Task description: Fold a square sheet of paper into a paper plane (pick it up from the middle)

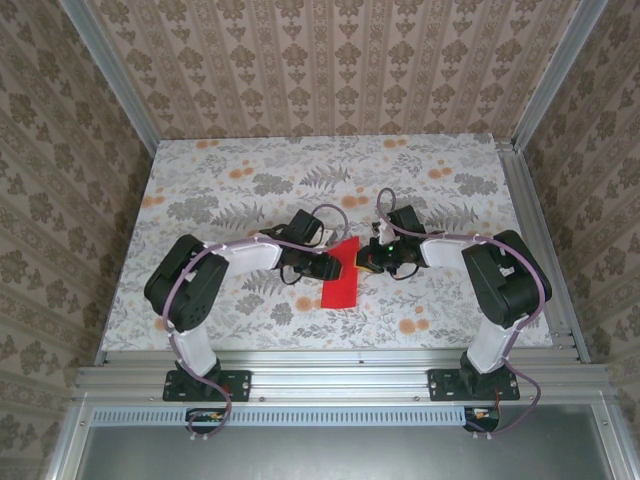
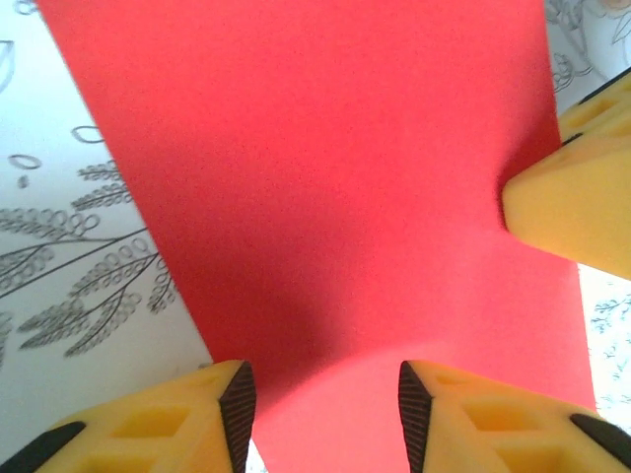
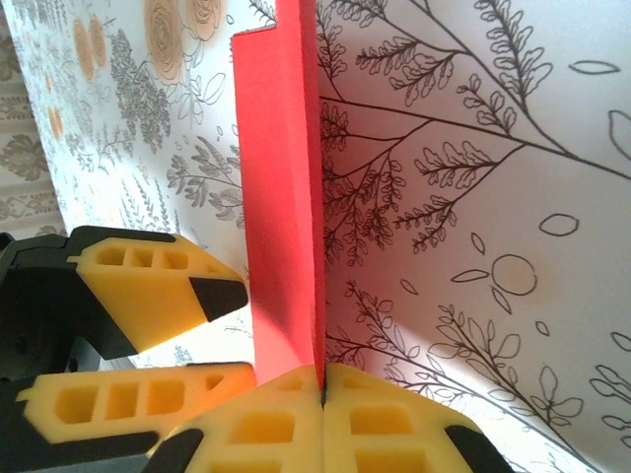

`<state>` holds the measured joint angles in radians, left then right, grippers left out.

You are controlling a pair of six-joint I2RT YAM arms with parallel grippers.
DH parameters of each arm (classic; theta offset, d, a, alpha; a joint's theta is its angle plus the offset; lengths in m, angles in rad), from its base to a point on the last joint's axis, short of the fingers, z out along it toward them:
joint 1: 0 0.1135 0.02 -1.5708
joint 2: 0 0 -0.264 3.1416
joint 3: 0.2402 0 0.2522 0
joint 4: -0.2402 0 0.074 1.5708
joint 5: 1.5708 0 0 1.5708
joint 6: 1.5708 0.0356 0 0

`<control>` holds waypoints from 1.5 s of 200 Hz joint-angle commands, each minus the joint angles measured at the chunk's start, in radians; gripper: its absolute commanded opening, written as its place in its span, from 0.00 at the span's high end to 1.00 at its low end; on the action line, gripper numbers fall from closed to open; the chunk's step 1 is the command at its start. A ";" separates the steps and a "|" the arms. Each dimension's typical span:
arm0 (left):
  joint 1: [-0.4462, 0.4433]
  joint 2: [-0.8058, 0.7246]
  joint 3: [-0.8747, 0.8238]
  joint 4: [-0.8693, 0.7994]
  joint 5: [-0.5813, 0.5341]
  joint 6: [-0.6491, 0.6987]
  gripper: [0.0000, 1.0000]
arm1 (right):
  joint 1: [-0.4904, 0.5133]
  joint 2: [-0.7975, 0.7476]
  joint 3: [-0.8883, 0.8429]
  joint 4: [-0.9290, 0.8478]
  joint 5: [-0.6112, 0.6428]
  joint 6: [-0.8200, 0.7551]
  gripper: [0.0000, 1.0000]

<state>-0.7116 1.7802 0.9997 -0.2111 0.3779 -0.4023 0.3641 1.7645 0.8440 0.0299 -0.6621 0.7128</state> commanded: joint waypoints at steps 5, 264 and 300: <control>0.015 -0.085 -0.013 -0.080 -0.012 -0.021 0.49 | -0.007 -0.023 -0.013 0.051 -0.056 0.037 0.93; 0.093 -0.428 -0.380 0.426 0.117 -0.471 0.30 | -0.045 -0.065 -0.038 0.529 -0.245 0.489 0.97; 0.098 -0.423 -0.370 0.390 0.120 -0.451 0.30 | -0.048 -0.061 -0.043 0.558 -0.246 0.510 0.98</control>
<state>-0.6266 1.3705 0.6281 0.1848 0.4755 -0.8467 0.3241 1.7222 0.8154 0.5358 -0.8764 1.1919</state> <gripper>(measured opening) 0.706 0.069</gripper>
